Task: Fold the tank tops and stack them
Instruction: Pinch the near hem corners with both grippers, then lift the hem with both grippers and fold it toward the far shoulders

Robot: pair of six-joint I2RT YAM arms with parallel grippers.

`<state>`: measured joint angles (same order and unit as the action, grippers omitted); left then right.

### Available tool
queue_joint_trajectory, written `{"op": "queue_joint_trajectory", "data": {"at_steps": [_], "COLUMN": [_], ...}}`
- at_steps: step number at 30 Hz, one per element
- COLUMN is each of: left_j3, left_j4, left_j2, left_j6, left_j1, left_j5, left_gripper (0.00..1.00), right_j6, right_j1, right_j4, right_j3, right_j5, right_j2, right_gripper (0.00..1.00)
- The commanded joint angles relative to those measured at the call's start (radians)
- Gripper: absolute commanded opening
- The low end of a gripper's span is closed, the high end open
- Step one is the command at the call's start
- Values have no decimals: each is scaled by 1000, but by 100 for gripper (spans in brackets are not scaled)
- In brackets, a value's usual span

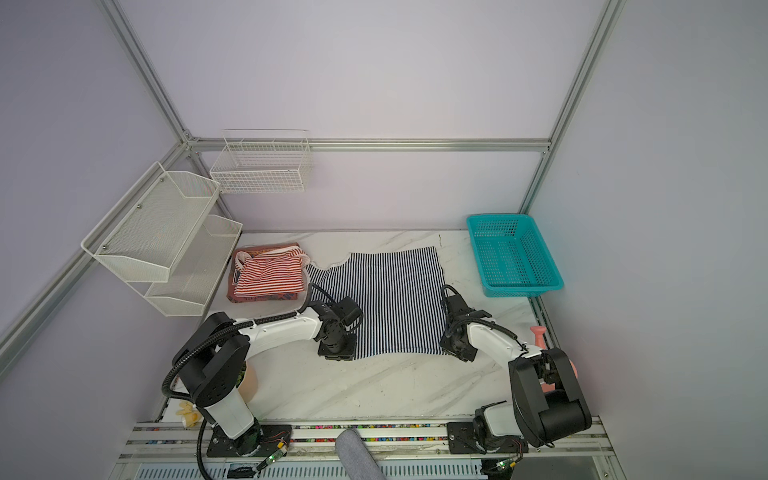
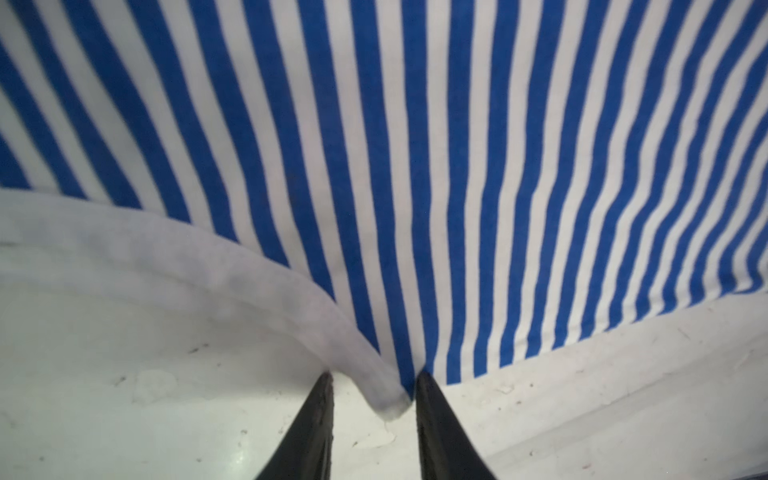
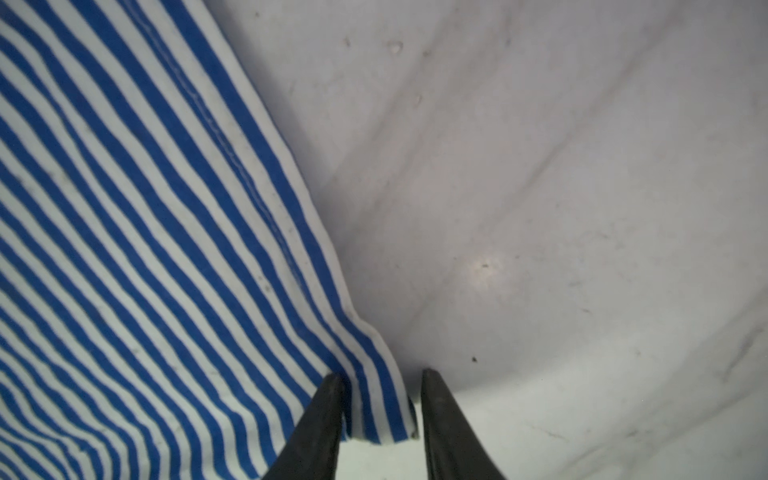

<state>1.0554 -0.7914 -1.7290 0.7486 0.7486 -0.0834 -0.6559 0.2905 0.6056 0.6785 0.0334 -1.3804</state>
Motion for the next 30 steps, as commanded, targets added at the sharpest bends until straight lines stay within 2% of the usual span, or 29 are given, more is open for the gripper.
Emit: {"op": "queue_joint_trajectory", "data": {"at_steps": [1,7,9,13,19,30], "left_j3": [-24,-8,2,38,165,394], "left_j4": [24,24,21,2,-88,-193], "left_j2": [-17,1,11,40,45,-49], "left_j6": [8,12,12,4,-30,-146], "left_j1": [3,3,3,2,-2,-72], "left_j5": [-13,-10,-13,-4,73,164], "left_gripper": [24,4,1,0,0,0], "right_j6": [-13,-9,-9,-7,-4,86], "right_j1": [-4,-3,-3,-4,-3,-6], "right_j4": [6,27,41,76,112,106], "right_j3": [-4,13,22,56,138,317], "right_j5": [8,12,20,37,45,72], "right_j2": [-13,2,2,60,75,-91], "right_gripper": [26,0,0,0,0,0]}}
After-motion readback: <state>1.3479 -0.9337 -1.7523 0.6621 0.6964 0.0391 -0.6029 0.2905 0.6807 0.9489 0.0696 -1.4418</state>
